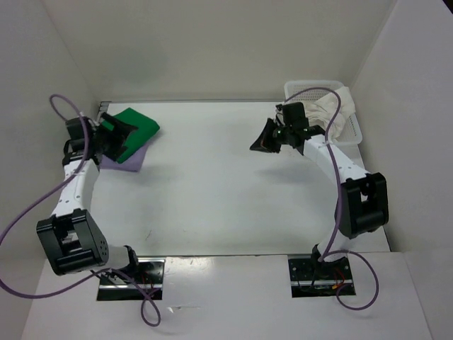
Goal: Fold and stack the t-shirts
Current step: Grab crumpled tshirt from bin with the right arm
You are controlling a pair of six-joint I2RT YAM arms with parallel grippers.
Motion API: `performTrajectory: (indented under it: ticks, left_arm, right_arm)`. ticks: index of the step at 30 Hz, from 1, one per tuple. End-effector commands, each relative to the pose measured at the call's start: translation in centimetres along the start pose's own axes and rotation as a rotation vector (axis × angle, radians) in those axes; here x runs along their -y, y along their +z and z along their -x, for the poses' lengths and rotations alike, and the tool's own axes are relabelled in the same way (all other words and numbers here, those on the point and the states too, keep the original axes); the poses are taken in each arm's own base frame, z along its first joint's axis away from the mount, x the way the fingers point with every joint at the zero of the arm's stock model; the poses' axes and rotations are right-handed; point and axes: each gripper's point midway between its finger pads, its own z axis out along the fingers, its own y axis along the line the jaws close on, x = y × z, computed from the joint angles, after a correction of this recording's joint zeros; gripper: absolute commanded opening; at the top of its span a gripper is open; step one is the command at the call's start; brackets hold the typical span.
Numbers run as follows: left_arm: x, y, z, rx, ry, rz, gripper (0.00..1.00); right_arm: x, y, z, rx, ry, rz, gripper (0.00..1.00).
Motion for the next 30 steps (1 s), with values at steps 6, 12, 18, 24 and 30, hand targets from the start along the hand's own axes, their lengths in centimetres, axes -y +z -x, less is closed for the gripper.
performTrajectory:
  ticks: [6, 12, 18, 24, 30]
  left_arm:
    - [9.5, 1.1, -17.7, -0.435, 0.350, -0.288, 0.56]
    - [6.9, -0.7, -26.5, -0.665, 0.420, -0.298, 0.51]
    - [5.3, -1.3, -30.4, -0.787, 0.435, -0.287, 0.58]
    - [5.4, -0.7, -31.0, -0.813, 0.442, -0.282, 0.59]
    - [5.3, -0.1, -31.3, -0.830, 0.437, -0.273, 0.59]
  right_arm:
    - [4.8, -6.3, 18.8, 0.462, 0.031, -0.257, 0.00]
    - [15.7, -11.9, 24.9, 0.637, 0.114, -0.570, 0.48]
    - [20.1, -11.9, 27.5, 0.634, 0.107, -0.702, 0.76]
    - [23.8, -11.4, 28.7, 0.624, 0.095, -0.854, 0.85]
    - [27.2, -9.3, 28.1, 0.565, 0.123, -0.904, 0.78]
